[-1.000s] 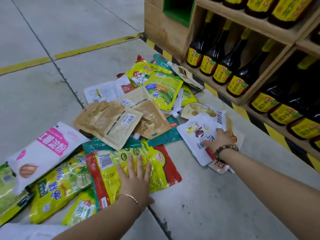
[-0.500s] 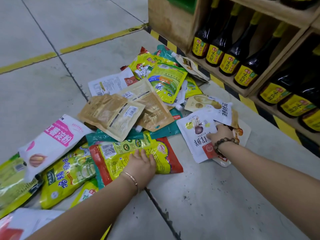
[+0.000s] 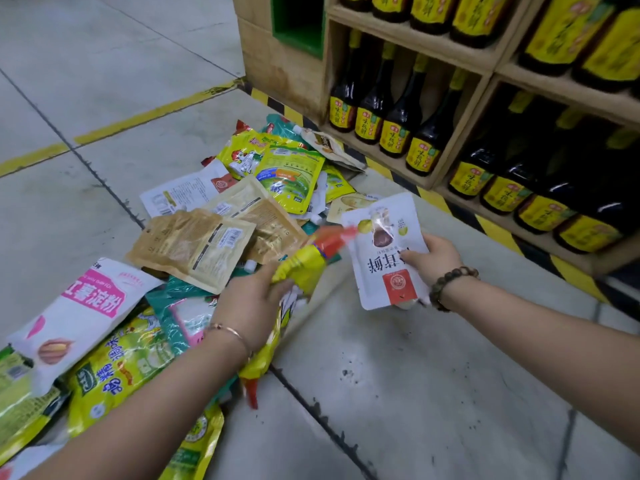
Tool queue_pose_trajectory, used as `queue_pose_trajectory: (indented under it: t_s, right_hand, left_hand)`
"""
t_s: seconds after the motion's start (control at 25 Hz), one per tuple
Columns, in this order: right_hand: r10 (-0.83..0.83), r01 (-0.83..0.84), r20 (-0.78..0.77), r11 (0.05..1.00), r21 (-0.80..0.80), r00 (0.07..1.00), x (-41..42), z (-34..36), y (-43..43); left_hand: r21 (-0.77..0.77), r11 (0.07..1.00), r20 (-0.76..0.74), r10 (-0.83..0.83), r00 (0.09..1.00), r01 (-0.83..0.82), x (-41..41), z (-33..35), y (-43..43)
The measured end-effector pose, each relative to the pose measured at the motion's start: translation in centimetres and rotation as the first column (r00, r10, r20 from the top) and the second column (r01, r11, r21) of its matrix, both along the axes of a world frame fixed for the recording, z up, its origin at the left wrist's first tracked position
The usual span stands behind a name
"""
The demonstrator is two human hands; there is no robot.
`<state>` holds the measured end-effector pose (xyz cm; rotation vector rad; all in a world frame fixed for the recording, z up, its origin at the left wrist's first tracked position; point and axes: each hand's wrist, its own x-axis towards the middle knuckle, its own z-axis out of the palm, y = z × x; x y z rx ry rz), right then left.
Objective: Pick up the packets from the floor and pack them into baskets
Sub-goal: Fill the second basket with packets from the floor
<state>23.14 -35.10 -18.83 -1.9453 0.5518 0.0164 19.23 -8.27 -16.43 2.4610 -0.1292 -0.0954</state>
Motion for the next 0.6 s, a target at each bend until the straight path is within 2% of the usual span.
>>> queue_pose_trajectory:
  t_s: [0.04, 0.08, 0.12, 0.2, 0.28, 0.36, 0.48, 0.52, 0.6]
  right_hand:
    - [-0.025, 0.024, 0.019, 0.999, 0.049, 0.999, -0.8, 1.2, -0.1]
    - [-0.054, 0.050, 0.044, 0.995, 0.088, 0.998, -1.7, 2.4, -0.3]
    - [-0.075, 0.067, 0.072, 0.991, 0.115, 0.995, -2.5, 3.7, -0.5]
    - [-0.124, 0.099, 0.148, 0.981, 0.167, 0.981, -4.0, 5.9, -1.2]
    - [-0.178, 0.138, 0.215, 0.973, 0.187, 0.960, -5.7, 8.2, -2.2]
    - [-0.198, 0.156, 0.268, 0.973, 0.171, 0.943, -7.4, 11.1, -3.4]
    - [-0.198, 0.162, 0.314, 0.977, 0.138, 0.928, -10.5, 15.9, -5.3]
    - [-0.194, 0.163, 0.316, 0.979, 0.122, 0.929, -11.6, 17.1, -6.0]
    - [-0.190, 0.169, 0.322, 0.981, 0.094, 0.927, -13.7, 19.1, -7.1]
  left_hand:
    - [-0.232, 0.971, 0.000, 0.054, 0.999, -0.053, -0.1, 1.1, -0.5]
    - [-0.442, 0.891, -0.024, 0.098, 0.995, -0.098, -0.4, 2.1, -1.1]
    - [-0.590, 0.796, -0.067, 0.119, 0.991, -0.136, -0.7, 3.1, -1.8]
    - [-0.732, 0.658, -0.132, 0.117, 0.984, -0.177, -1.2, 4.9, -3.1]
    - [-0.756, 0.637, -0.130, 0.081, 0.988, -0.152, -1.5, 6.3, -4.2]
    - [-0.742, 0.662, -0.115, 0.031, 0.993, -0.106, -1.5, 7.4, -5.0]
    - [-0.781, 0.622, -0.144, -0.086, 0.986, -0.059, -1.2, 7.9, -6.1]
    - [-0.760, 0.650, -0.121, -0.092, 0.988, -0.033, -1.6, 8.7, -6.8]
    - [-0.740, 0.671, -0.187, -0.138, 0.973, -0.047, -2.3, 9.3, -8.0]
